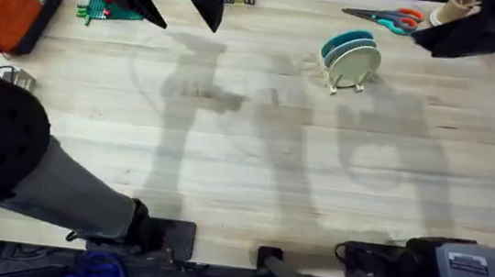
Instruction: Pick up the plates from the table one by one and place each into a slot on the dish rack.
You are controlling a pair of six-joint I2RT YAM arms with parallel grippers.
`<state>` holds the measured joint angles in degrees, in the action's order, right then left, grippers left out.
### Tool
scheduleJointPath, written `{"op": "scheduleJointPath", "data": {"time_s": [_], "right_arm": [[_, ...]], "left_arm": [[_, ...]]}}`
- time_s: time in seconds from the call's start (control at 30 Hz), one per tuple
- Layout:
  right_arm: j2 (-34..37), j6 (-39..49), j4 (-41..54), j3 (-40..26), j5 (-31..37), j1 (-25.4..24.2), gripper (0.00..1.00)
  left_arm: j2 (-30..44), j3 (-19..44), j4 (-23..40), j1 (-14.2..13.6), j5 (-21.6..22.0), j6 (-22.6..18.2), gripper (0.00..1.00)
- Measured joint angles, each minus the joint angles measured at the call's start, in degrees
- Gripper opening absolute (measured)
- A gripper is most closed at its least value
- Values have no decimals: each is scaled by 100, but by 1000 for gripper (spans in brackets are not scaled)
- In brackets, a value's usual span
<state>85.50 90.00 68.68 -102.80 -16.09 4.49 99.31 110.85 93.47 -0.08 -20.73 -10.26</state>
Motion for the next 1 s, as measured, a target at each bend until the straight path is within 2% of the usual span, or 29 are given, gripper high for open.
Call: {"op": "scheduleJointPath", "data": {"time_s": [0.43,0.77,1.0], "right_arm": [[-1410,-4317,39,0,46,0,995],[-1901,-7459,372,0,1389,22,995],[-2127,-8687,686,0,1871,22,995]], "left_arm": [[2,0,-1,0,0,0,994],[0,0,0,0,0,-1,995],[0,0,0,0,0,-1,995]]}}
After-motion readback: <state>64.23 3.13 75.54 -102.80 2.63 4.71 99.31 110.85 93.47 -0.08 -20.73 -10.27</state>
